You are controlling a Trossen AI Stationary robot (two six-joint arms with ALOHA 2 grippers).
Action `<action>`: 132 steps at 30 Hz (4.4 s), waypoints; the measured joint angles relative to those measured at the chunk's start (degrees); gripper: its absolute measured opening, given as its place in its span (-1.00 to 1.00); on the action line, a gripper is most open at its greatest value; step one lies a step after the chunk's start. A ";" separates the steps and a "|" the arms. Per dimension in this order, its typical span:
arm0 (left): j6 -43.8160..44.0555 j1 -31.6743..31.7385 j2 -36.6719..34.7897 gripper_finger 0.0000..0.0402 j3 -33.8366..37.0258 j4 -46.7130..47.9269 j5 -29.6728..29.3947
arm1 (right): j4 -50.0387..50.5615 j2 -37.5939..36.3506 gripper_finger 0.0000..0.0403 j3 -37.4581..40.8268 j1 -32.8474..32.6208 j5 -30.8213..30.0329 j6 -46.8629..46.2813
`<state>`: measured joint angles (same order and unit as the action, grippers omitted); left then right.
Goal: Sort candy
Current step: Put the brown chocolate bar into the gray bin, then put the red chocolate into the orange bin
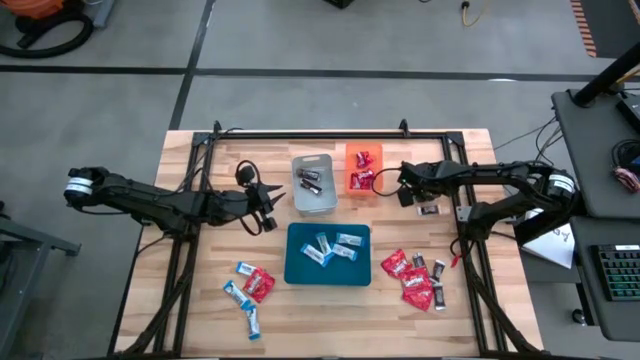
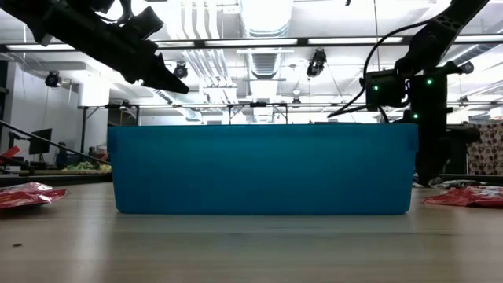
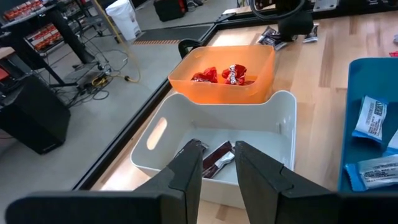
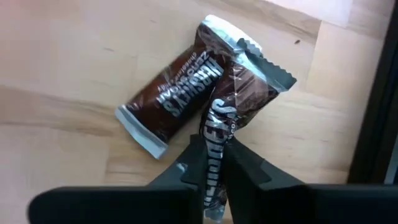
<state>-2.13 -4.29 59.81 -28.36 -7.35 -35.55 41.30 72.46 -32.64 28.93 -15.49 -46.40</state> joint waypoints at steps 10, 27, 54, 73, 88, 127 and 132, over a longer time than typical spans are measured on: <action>0.29 0.00 0.00 -0.61 0.00 -0.16 0.00 | 2.06 -0.01 -0.89 -1.82 0.00 -0.91 2.15; 2.69 0.02 0.02 -0.61 0.00 -0.77 0.00 | 7.37 -0.01 -0.89 -17.19 -0.17 -11.93 11.83; 14.71 0.02 0.02 -0.61 0.00 -0.72 0.13 | -67.64 0.49 -0.89 -24.44 -0.04 8.40 64.43; 17.71 0.02 0.02 -0.61 0.00 -0.79 0.17 | -76.36 5.61 -0.89 -24.44 -1.66 8.27 59.88; 17.92 0.00 0.02 -0.61 0.00 -0.77 0.17 | -75.92 8.82 -0.89 -24.46 -1.40 10.53 57.99; 27.96 -1.78 0.96 -0.61 -17.80 37.99 34.29 | -60.79 23.94 -0.22 -24.26 -9.92 24.22 43.51; 30.87 -3.01 1.96 -0.61 -16.67 38.59 36.53 | -54.25 19.79 -0.04 -24.26 -9.91 23.82 44.05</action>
<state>28.74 -7.30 61.77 -45.03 31.24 0.98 -12.94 92.25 -56.90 19.01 8.34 -2.36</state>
